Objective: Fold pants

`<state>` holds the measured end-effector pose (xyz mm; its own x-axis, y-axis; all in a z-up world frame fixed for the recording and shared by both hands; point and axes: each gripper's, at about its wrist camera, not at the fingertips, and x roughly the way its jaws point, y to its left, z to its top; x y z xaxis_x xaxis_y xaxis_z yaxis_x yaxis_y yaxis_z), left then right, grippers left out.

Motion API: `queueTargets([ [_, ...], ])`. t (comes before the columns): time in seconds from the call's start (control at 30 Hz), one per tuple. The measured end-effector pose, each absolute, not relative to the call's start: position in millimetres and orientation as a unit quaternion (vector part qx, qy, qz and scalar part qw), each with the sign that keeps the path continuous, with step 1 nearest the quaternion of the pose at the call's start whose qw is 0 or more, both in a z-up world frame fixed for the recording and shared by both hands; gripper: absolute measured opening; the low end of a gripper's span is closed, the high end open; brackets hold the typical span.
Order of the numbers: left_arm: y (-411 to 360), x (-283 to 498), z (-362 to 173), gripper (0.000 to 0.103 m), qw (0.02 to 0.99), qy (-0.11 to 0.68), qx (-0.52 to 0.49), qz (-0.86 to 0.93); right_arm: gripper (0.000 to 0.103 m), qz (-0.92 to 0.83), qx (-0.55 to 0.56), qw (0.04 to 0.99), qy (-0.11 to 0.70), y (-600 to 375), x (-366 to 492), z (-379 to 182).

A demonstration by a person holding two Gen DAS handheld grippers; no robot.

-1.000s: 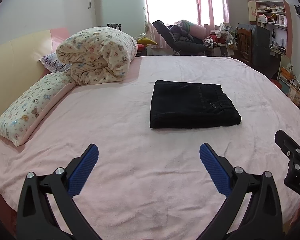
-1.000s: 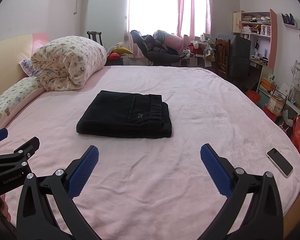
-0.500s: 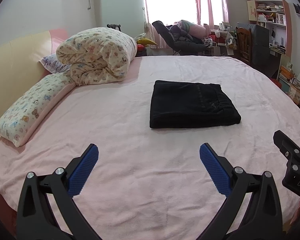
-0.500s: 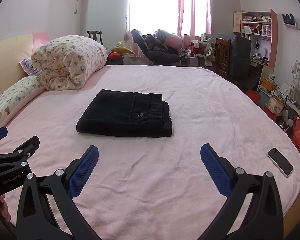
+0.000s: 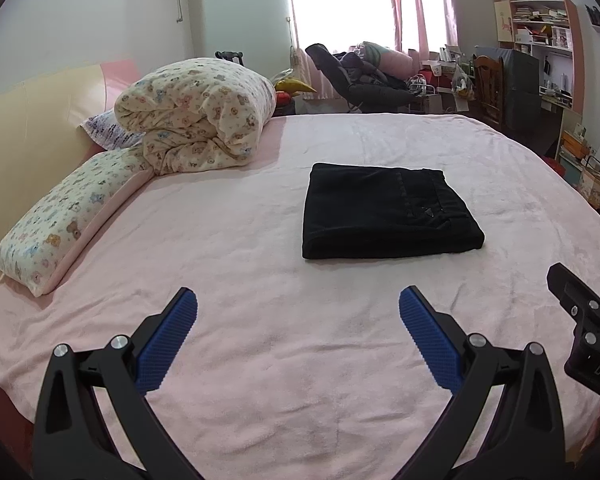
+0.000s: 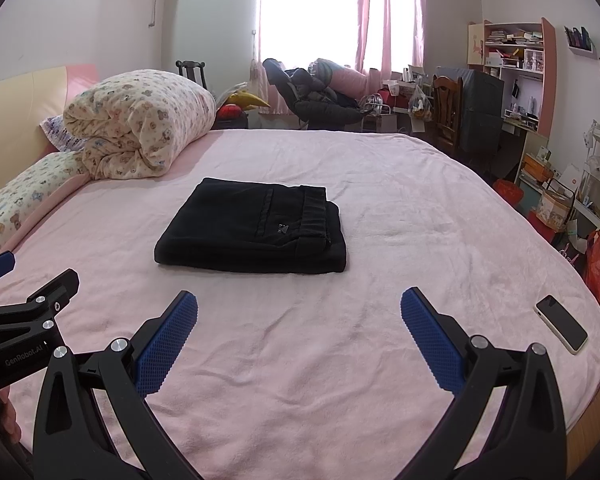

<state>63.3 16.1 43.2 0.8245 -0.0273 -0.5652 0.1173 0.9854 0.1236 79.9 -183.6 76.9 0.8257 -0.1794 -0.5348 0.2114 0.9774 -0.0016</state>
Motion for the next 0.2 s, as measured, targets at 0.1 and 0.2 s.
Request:
queueTargets([
  [0.1,16.5,65.4,42.5,0.101,0.951,0.298,0.076,-0.041,0.102,-0.103,0.028,0.955,0.277,-183.9,80.1,77.2],
  [0.2,16.8,66.3,42.3,0.101,0.950,0.299,0.076,-0.039,0.102,-0.104,0.029,0.955,0.277,-183.3,79.5,77.0],
])
